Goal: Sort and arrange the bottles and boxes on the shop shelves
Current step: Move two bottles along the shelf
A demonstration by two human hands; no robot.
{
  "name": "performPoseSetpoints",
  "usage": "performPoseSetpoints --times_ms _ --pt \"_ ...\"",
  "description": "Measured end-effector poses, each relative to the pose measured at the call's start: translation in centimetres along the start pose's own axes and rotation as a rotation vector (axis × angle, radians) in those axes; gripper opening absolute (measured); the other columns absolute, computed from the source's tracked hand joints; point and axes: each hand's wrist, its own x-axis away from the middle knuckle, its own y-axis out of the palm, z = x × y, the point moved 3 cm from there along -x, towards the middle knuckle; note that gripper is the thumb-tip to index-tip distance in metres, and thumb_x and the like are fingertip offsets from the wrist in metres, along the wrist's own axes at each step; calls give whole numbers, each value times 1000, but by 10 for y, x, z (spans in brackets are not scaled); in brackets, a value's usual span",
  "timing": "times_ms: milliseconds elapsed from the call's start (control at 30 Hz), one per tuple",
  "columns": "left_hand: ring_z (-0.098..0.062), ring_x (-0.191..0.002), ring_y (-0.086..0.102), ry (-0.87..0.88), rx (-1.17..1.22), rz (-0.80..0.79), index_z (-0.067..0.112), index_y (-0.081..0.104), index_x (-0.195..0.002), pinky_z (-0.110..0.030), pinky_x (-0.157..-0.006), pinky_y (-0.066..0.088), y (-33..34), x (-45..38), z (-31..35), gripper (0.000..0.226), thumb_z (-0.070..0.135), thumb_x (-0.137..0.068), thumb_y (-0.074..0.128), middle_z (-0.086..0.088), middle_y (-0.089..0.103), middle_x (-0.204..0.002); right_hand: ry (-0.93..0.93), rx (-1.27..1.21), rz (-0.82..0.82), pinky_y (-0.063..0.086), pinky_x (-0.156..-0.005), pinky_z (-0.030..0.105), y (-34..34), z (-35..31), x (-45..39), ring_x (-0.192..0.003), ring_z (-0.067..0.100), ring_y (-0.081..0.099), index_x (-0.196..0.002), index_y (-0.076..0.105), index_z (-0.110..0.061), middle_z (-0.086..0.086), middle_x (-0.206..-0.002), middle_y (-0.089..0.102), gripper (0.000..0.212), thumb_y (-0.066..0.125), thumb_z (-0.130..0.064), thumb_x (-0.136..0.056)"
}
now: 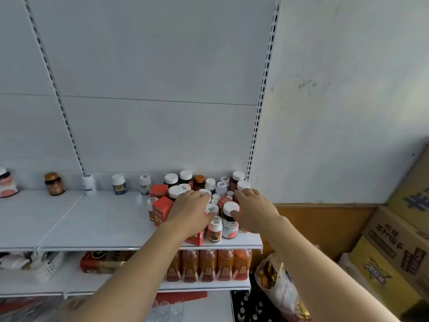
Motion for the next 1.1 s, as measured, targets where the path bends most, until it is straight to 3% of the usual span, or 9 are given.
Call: performPoseSetpoints --times_ms 233,500,600,933,1100 --pt "-22 -123 43 144 -95 -49 21 52 -132 -36 -107 32 65 -24 -9 45 45 -94 50 1 56 -127 5 -35 -39 42 -105 39 45 8 -30 -134 26 36 -146 34 -20 4 -143 45 56 51 -41 -96" --pt "-27 -97 56 256 -117 3 20 68 -97 -40 -87 49 97 -29 -12 33 46 -77 66 -2 62 -94 -19 -97 81 48 -94 32 72 17 -41 -125 21 40 -133 49 -25 -2 -135 46 41 56 -37 -94" --pt "-26 -95 55 250 -86 34 21 68 -90 -39 -84 49 96 -33 -13 27 43 -74 69 -1 60 -91 -25 -122 107 50 -88 31 74 23 -45 -118 21 43 -128 51 -26 -2 -128 48 38 56 -37 -93" --pt "-23 -126 33 175 4 -70 23 62 -122 -39 -103 37 100 -42 -20 44 47 -86 63 1 47 -124 -92 -251 136 48 -87 32 85 32 -47 -123 21 42 -121 52 -21 -1 -129 54 29 56 -27 -93" --pt "-18 -126 32 146 49 -72 24 63 -123 -38 -102 38 95 -47 -19 49 54 -85 63 5 49 -125 -133 -284 124 42 -89 27 78 39 -47 -120 19 46 -124 54 -22 -4 -129 55 33 60 -29 -92"
